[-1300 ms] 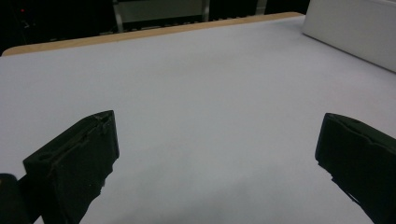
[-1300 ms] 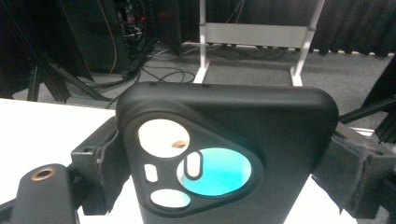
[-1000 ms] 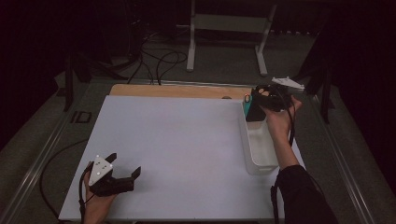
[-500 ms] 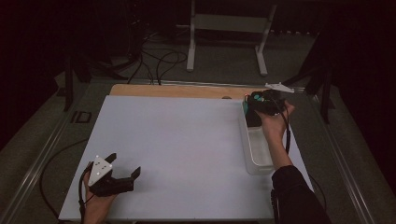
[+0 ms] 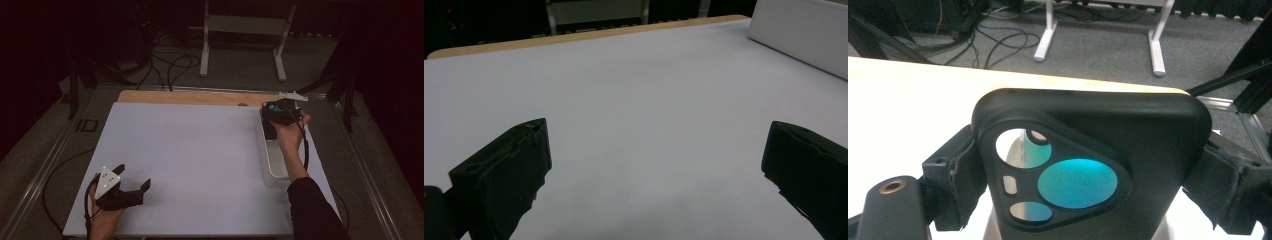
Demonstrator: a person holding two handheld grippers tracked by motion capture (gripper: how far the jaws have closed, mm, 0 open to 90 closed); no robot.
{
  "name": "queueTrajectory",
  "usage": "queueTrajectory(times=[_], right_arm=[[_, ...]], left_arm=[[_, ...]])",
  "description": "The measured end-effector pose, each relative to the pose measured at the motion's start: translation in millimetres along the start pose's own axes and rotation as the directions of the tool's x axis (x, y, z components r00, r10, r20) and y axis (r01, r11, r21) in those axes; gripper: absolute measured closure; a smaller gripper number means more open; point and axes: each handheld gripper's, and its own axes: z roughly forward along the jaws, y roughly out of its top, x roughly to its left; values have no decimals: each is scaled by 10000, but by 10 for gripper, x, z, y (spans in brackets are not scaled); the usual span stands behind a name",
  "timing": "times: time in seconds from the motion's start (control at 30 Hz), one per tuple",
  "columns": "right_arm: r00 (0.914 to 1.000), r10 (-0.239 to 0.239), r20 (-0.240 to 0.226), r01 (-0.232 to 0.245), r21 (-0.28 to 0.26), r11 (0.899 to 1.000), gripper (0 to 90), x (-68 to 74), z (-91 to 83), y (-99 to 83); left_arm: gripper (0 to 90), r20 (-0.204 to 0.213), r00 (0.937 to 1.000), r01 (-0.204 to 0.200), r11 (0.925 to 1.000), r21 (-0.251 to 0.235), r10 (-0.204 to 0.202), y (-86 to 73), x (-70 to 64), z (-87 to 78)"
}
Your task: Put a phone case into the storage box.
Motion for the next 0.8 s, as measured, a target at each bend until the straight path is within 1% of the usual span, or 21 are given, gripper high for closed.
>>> queueTrajectory(times=[0.13, 0.3, 0.4, 0.6, 0.7, 0.77, 0.8], right_arm=[[10000, 45, 29, -45, 62, 10000, 129, -3, 26, -13], [9999, -2, 136, 2, -13, 10000, 127, 13, 68, -19], [9998, 93, 169, -92, -57, 9999, 124, 7, 95, -20], [9997, 136, 224, -134, -64, 9999, 118, 15, 135, -12], [9999, 99, 130, -99, -46, 9999, 98, 8, 144, -13], [9998, 165, 107, -166, 59, 9998, 82, -5, 160, -19], [9996, 277, 63, -278, 64, 9996, 76, -19, 165, -26]], left_arm=[[1, 4, 10000, 11, 10000, -11, -11, 1, 0, -2], [1, 14, 10000, 3, 10000, -3, -3, 0, 1, 0], [1, 28, 10000, 0, 10000, -10, 0, 0, -1, -3], [2, 45, 10000, 15, 10000, 31, -15, -2, 0, -1], [10, 94, 10000, -14, 10000, 56, 13, 1, -9, 0], [10, 12, 10000, -32, 10000, 49, 32, 3, -14, -1], [10, 0, 10000, -6, 10000, 29, 6, 5, -13, -4]])
